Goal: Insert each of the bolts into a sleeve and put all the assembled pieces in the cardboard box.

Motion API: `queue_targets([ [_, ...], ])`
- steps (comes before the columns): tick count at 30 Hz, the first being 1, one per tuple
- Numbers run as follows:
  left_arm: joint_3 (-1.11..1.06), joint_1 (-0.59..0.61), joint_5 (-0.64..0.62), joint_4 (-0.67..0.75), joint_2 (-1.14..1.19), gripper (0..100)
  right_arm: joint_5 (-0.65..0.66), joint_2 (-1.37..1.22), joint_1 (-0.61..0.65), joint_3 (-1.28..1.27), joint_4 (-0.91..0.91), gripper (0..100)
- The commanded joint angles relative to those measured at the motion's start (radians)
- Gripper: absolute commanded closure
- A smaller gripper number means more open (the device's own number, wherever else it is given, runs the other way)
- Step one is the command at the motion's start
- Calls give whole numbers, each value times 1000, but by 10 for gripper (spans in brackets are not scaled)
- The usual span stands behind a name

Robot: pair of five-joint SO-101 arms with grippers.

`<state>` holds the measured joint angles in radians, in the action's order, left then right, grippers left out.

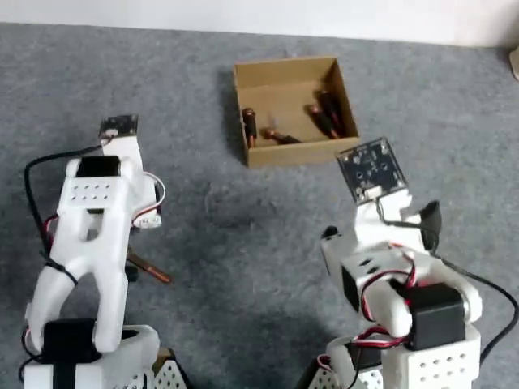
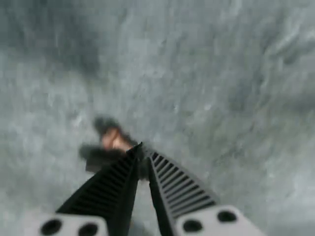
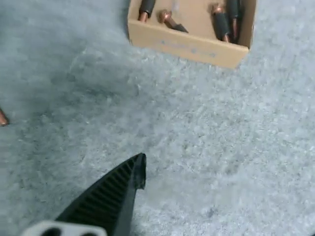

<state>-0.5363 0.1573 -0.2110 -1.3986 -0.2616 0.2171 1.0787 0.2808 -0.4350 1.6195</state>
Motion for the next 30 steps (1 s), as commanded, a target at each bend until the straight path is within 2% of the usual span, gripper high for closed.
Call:
queue_targets([
  [1, 51, -12, -77, -63, 5, 995, 15, 28, -21, -45, -45, 488],
  [4, 50, 41, -218, -66, 5, 994, 15, 28, -21, -56, -45, 488],
  [6, 50, 90, -258, -72, 5, 994, 15, 28, -21, -56, -45, 488],
  [9, 28, 136, -259, -87, 10, 993, 15, 31, -21, -56, -39, 488],
  [16, -82, 124, -258, -110, 15, 993, 15, 31, -65, -56, -44, 488],
  [23, -232, 120, -255, 55, 15, 993, 15, 35, -70, -56, -36, 488],
  [30, -295, 120, -227, 204, 15, 993, 15, 35, -70, -56, -36, 488],
])
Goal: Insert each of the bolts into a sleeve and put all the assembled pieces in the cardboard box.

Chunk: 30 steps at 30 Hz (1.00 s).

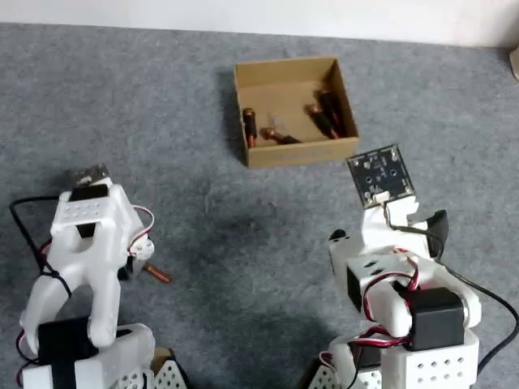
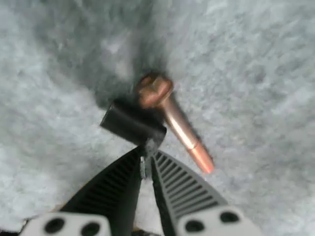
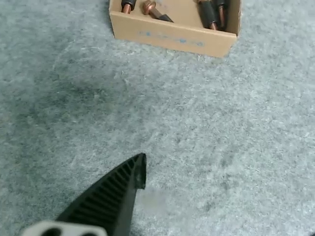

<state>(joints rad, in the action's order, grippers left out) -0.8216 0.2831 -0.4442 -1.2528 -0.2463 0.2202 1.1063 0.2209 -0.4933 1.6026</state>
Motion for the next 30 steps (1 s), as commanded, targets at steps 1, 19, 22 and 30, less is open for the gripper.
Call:
queue_targets([
  [1, -13, -5, 6, 71, -1, 993, 12, 7, -10, 2, -19, 488],
  [19, -33, -7, 9, 153, -1, 992, 12, 7, -10, 1, -19, 488],
  [22, -31, -8, 9, 153, -1, 991, 12, 7, -10, 1, -19, 488],
  [30, -31, -48, 3, 149, -5, 785, 12, 7, -10, -1, -19, 488],
])
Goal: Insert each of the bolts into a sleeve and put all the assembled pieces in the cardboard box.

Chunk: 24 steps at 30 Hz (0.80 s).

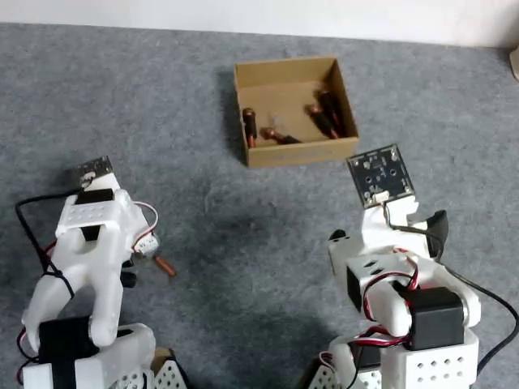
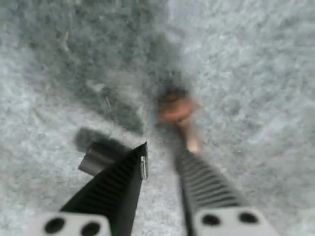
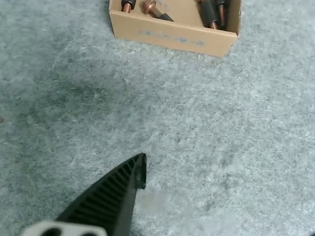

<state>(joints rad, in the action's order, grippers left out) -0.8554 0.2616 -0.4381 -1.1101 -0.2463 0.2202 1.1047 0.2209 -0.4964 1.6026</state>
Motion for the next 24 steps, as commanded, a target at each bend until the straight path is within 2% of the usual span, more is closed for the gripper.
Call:
queue_targets([
  [1, 1, -25, -3, 6, -7, 771, 12, 8, -10, 2, -19, 488],
  [9, -1, -16, -66, -3, -10, 765, 12, 8, -10, 2, -19, 488],
  [17, 120, 90, -203, -287, -97, 765, 12, 8, -10, 1, -19, 488],
  [24, 28, 70, -206, -178, -160, 765, 14, 8, -10, -38, -28, 488],
])
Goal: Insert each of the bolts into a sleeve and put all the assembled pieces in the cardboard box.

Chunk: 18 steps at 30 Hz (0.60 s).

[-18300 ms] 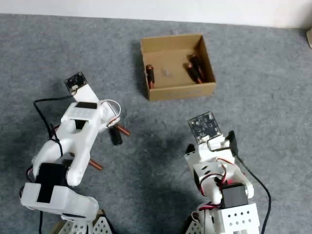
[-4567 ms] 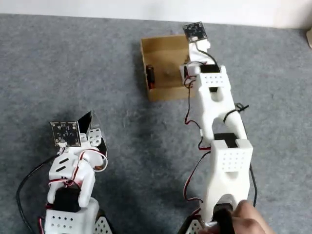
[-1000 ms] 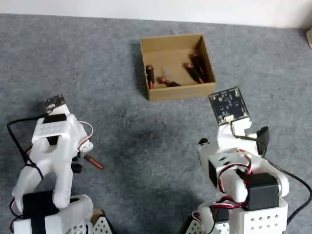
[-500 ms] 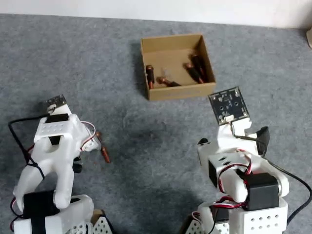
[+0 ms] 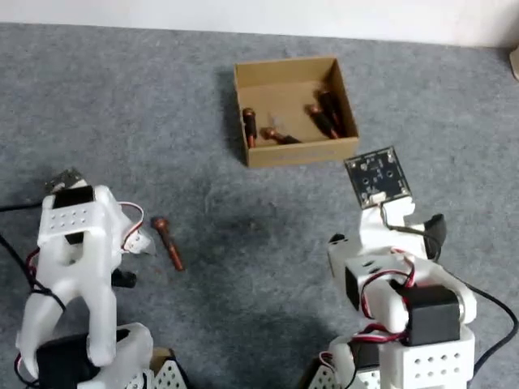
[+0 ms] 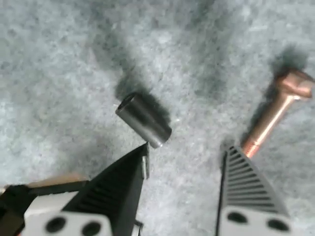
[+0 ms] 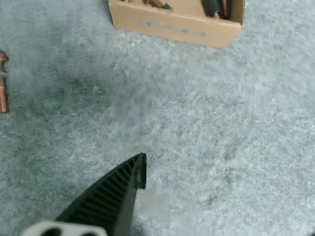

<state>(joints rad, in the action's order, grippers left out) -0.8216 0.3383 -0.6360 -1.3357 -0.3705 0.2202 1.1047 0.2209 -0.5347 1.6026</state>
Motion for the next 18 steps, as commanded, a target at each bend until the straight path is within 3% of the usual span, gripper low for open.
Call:
queue_targets([
  [1, -10, -33, -8, 77, -36, 765, 14, 8, -10, 2, -28, 488],
  [5, -74, -165, -2, 259, -15, 763, 14, 8, -10, 1, -28, 488],
  [8, -108, -194, 0, 384, 4, 762, 14, 8, -10, 1, -21, 488],
  [18, -150, -199, 91, 526, 13, 762, 14, 8, -10, -1, -25, 488],
])
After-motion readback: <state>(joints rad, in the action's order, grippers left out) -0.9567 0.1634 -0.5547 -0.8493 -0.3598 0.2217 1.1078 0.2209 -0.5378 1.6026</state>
